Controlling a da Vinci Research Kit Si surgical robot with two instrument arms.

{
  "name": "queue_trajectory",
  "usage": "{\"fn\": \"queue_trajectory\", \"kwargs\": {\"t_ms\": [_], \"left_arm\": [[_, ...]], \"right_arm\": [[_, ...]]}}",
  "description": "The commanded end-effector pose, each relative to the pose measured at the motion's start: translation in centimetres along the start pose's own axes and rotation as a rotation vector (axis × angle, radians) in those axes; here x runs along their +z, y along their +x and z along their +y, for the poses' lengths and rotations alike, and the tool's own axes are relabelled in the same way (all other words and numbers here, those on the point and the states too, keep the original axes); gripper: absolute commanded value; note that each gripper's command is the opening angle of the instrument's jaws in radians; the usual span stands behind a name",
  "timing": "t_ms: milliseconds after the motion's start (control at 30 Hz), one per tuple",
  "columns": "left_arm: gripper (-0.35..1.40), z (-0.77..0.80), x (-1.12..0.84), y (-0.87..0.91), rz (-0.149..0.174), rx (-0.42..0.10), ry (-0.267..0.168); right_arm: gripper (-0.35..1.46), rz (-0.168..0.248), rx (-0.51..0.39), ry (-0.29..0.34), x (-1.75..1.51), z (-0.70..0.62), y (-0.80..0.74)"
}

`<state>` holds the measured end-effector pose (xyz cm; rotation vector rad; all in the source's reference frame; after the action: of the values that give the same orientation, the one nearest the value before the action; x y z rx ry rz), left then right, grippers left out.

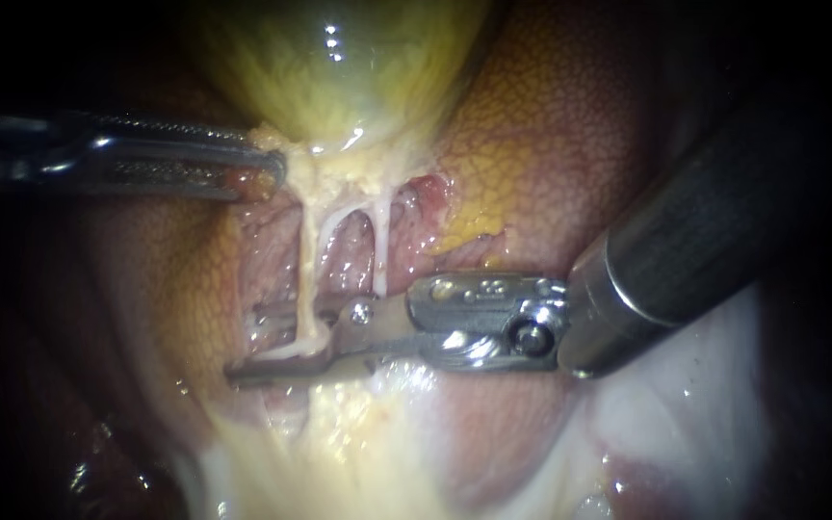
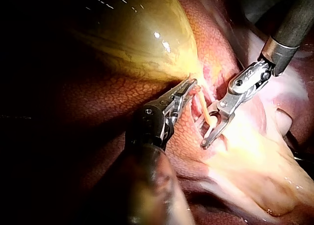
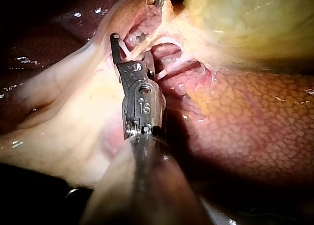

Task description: Clipping first clip left tube

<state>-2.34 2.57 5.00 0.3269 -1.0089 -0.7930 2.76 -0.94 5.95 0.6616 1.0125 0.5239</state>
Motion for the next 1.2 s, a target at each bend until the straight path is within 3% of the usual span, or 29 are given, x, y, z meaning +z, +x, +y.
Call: {"fn": "queue_trajectory", "kwargs": {"t_ms": [33,233,467,733,900,1200], "left_arm": [[-0.35,0.0,0.0,0.0,0.0,0.0,0.0],[-0.35,0.0,0.0,0.0,0.0,0.0,0.0],[-0.35,0.01,-0.01,0.0,0.0,0.001,0.001],[-0.35,0.04,-0.01,0.01,0.0,0.001,0.003],[-0.35,0.04,-0.01,0.01,0.0,0.001,0.003],[-0.35,0.04,-0.01,0.01,0.0,0.001,0.003]], "right_arm": [[0.16,0.0,0.0,0.0,0.0,0.0,0.0],[0.42,0.034,-0.002,0.009,-0.01,0.01,0.0],[0.5,0.08,-0.019,0.027,-0.13,0.07,0.03],[0.5,0.126,-0.063,0.186,-0.37,0.18,-0.05],[0.49,0.128,-0.094,0.251,-0.51,0.27,-0.12],[0.48,0.194,-0.069,0.423,-0.61,0.33,-0.2]]}}
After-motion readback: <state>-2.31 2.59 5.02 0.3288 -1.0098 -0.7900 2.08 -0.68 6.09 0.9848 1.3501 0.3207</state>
